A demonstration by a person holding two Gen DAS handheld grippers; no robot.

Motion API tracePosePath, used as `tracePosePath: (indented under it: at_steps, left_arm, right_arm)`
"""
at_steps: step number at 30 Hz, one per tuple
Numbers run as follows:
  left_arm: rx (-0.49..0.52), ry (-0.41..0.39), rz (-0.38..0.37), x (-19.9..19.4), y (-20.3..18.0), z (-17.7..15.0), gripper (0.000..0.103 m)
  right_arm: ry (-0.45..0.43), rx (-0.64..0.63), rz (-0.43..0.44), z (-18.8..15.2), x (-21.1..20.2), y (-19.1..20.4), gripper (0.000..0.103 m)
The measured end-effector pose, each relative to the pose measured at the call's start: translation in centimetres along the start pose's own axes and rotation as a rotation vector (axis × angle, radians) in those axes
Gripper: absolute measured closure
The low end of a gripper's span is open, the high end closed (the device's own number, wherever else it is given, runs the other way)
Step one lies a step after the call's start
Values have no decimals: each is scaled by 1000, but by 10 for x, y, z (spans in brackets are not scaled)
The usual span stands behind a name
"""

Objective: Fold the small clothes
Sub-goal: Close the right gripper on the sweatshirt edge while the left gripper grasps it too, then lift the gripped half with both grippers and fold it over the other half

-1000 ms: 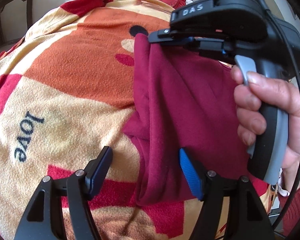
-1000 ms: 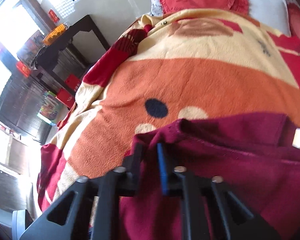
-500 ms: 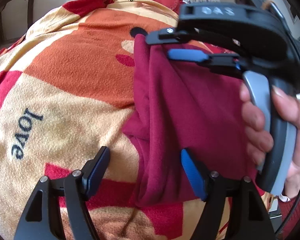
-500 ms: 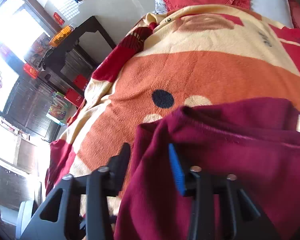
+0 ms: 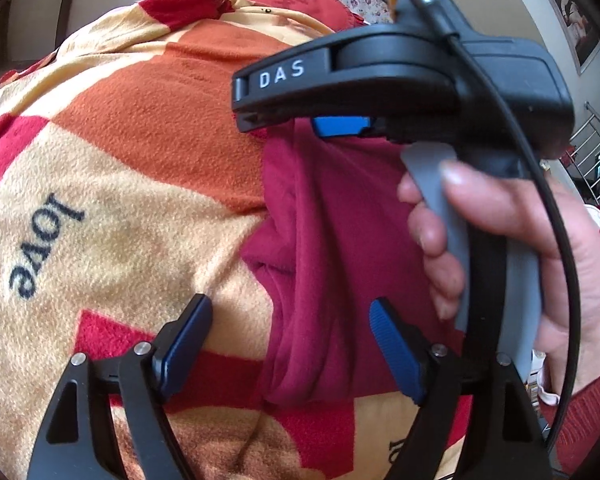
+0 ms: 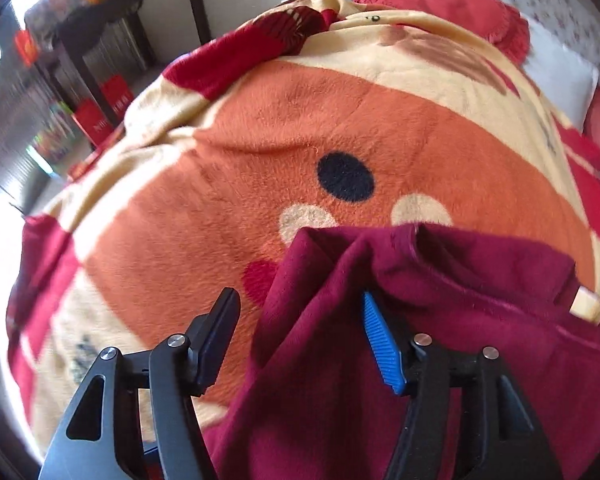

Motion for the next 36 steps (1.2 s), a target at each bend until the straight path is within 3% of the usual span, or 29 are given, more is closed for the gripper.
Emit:
tracePosePath:
  at_steps: [2, 4, 5, 9, 14, 20, 23, 25, 27, 29, 34, 36]
  left_arm:
    - [7, 1, 1, -1, -1, -2, 15]
    - [12, 0, 6, -2, -2, -4, 15]
    - [16, 0, 10, -2, -3, -5, 14]
    - [33, 5, 12, -2, -8, -4, 13]
    - [21, -19, -9, -1, -8, 5, 13]
    - [91, -26, -16, 7, -20, 14, 12]
    - [79, -9, -43, 15, -26, 25, 13]
    - [37, 18, -80, 19, -24, 26, 26]
    - [14, 29, -110, 18, -29, 26, 51]
    - [32, 7, -117, 12, -37, 24, 67]
    - [113, -40, -115, -2, -58, 19, 81]
    - [136, -51, -116, -7, -65, 18, 82]
  right_arm:
    - [-15, 17, 11, -1, 0, -3, 60]
    - [-25, 59, 45, -3, -2, -13, 73]
    - [-24, 78, 43, -5, -4, -20, 88]
    - [-52, 144, 174, -12, -16, -46, 103]
    - [-118, 201, 276, -27, -46, -71, 103]
    - [-163, 232, 326, -35, -73, -90, 103]
    - [-176, 243, 334, -38, -82, -98, 103]
    - [-181, 252, 342, -41, -86, -104, 103]
    - [-180, 265, 347, -45, -87, -110, 103]
    - [-173, 276, 350, -48, -86, -114, 103]
    - [-138, 347, 404, -48, -79, -126, 103]
    - [-119, 378, 435, -45, -78, -129, 89]
Point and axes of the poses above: each gripper's, at about its wrist camera, not at the fingertips, and x roughly the way its jaws point, y to its left, z to its top, the point moved 1 cm from there along x, roughly the way its jaws point, and after that the axes turned 10 degrees about -z, right-handed, at the moved point
